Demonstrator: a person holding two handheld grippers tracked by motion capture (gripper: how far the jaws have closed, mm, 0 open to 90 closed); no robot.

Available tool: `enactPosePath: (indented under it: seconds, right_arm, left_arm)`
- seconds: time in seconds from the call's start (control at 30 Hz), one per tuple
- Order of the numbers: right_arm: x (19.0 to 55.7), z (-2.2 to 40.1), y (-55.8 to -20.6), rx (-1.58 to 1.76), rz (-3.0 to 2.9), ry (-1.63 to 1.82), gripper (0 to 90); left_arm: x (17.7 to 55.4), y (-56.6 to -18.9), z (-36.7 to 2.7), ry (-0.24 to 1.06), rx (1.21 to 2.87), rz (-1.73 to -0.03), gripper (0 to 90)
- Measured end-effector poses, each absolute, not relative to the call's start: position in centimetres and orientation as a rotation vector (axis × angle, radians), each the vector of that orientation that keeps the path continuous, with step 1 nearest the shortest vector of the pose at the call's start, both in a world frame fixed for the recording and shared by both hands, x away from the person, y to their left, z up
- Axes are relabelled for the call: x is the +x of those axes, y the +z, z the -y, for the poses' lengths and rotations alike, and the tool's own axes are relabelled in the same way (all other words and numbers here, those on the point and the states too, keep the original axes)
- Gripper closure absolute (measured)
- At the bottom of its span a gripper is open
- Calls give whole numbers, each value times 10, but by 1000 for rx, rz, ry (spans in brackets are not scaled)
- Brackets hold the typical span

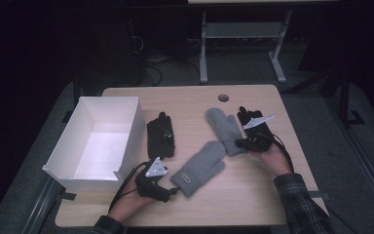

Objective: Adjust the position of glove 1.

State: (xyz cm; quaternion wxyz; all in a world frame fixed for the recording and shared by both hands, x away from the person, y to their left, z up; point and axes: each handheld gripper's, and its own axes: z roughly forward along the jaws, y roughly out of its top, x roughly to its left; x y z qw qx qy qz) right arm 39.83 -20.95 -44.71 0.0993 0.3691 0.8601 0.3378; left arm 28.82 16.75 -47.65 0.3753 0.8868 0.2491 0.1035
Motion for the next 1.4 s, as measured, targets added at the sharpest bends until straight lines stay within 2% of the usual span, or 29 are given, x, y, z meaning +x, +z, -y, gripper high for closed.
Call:
enactPosePath:
  seconds: [0.63, 1.13, 1.4]
  right_arm:
    - [335, 222, -443, 1013, -2603, 1026, 900]
    - [287, 216, -444, 886, -2740, 1117, 900]
    - [294, 231, -434, 885, -2657, 1164, 900]
  left_arm:
    - [288, -477, -168, 266, 2269, -637, 127]
    - [288, -477, -168, 272, 2266, -632, 127]
    - [288, -477, -167, 268, 2265, -636, 127]
